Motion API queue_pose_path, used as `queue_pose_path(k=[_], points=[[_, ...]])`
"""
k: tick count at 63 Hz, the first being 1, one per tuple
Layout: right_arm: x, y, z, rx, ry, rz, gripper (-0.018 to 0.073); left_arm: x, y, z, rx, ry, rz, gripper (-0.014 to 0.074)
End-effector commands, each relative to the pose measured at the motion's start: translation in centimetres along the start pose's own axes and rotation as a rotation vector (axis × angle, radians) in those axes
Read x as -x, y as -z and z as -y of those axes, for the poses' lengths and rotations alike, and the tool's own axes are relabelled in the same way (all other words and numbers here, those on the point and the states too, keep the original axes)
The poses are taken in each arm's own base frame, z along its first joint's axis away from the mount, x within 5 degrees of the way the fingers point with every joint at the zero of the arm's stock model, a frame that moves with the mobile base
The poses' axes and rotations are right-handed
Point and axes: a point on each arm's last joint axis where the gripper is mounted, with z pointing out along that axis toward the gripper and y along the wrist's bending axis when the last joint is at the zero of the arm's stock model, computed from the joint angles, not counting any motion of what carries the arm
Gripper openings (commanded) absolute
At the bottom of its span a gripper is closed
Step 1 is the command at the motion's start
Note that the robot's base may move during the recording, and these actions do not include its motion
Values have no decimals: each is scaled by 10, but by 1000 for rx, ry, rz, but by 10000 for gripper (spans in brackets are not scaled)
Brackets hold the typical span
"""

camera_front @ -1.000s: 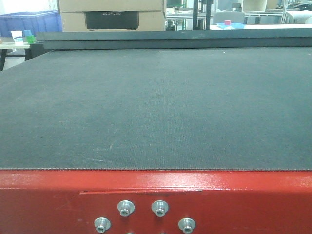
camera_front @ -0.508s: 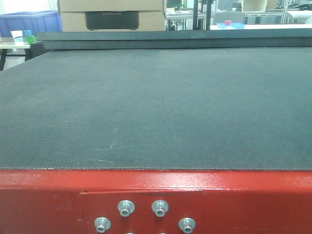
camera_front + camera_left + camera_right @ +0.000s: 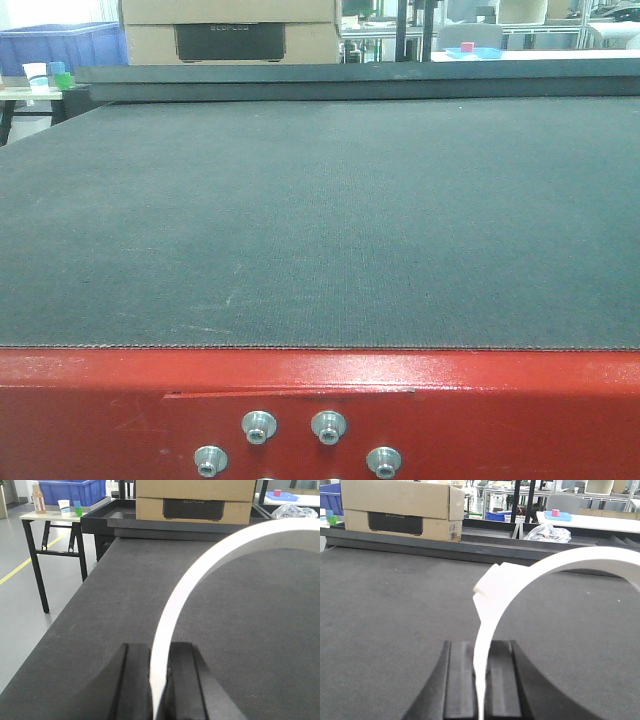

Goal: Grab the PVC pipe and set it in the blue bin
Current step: 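Lift the white pipe piece with the left gripper, then drive the base away from the table holding both pipe pieces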

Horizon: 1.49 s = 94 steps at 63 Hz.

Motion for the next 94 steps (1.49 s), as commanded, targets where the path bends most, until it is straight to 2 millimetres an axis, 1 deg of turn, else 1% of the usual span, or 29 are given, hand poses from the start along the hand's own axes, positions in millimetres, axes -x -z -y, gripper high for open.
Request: queue_pose_path(k=[1, 94], points=[[3, 2, 1, -8, 2, 38, -169, 1, 1, 0, -1, 6, 21, -111], [4, 2, 1, -9, 2, 45, -169, 2, 1, 0, -1, 6, 23, -111]])
